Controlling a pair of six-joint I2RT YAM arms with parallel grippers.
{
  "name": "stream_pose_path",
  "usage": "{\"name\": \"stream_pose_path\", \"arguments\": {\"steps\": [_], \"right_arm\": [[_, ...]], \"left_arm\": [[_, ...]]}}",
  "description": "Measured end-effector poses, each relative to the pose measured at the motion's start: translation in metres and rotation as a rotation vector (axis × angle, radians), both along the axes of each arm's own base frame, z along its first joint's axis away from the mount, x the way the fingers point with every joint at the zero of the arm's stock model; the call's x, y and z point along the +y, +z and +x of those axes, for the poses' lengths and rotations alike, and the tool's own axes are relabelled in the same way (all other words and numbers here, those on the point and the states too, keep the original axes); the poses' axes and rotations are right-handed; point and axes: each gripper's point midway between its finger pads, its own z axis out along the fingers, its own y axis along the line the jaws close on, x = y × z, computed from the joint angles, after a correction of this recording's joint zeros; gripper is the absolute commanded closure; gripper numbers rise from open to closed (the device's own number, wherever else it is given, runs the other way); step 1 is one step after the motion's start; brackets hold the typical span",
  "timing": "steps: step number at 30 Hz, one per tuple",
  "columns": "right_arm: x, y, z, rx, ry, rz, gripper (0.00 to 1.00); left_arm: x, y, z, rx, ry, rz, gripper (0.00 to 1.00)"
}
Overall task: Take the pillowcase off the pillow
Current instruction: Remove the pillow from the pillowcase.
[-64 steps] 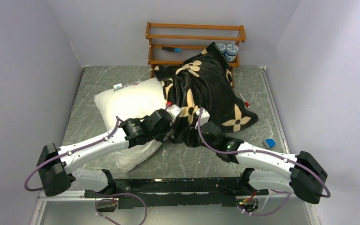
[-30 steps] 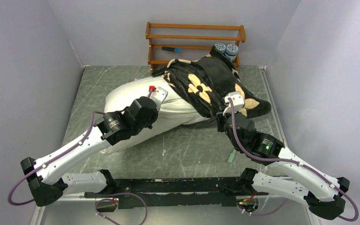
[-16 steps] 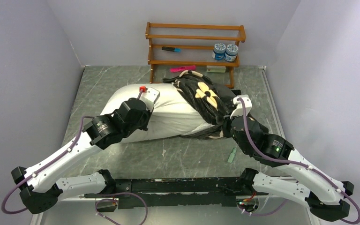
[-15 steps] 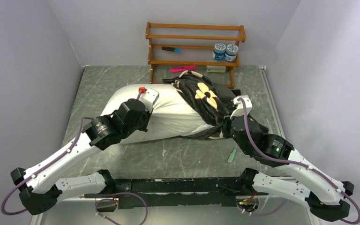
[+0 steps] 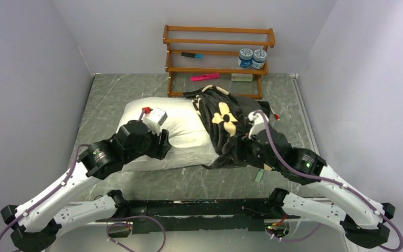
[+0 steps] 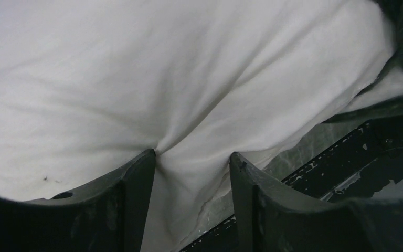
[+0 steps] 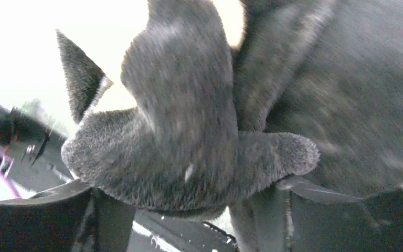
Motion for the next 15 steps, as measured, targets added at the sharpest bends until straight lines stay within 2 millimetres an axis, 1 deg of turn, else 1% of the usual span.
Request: {"name": "stream_pose_path", "arguments": {"steps": [2,4,6,8,11,15], "right_arm": [[0.016,0.002,-0.002,0.028,0.072,-0.011,0.17],[0.036,0.008,-0.004,0.061,0.158,-0.010,0.14],[0.053,0.009,-0.006,0.088,0.226,-0.012,0.12],[0.064,0.005,-0.009,0.122,0.279,-0.021,0.09],[0.065,0.003,-0.008,0.133,0.281,-0.042,0.07],[0.046,0.004,0.007,0.105,0.156,-0.095,0.07]], "left_arm": [[-0.004,0.001,0.000,0.010,-0.009,-0.006,0.31],[-0.010,0.001,-0.001,0.027,-0.024,-0.017,0.25],[-0.016,0.000,-0.001,0.047,-0.040,-0.023,0.22],[-0.019,0.000,-0.002,0.059,-0.052,-0.027,0.21],[-0.022,0.010,0.000,0.046,-0.054,-0.044,0.20],[-0.020,0.024,0.010,0.013,-0.016,-0.050,0.19]]}}
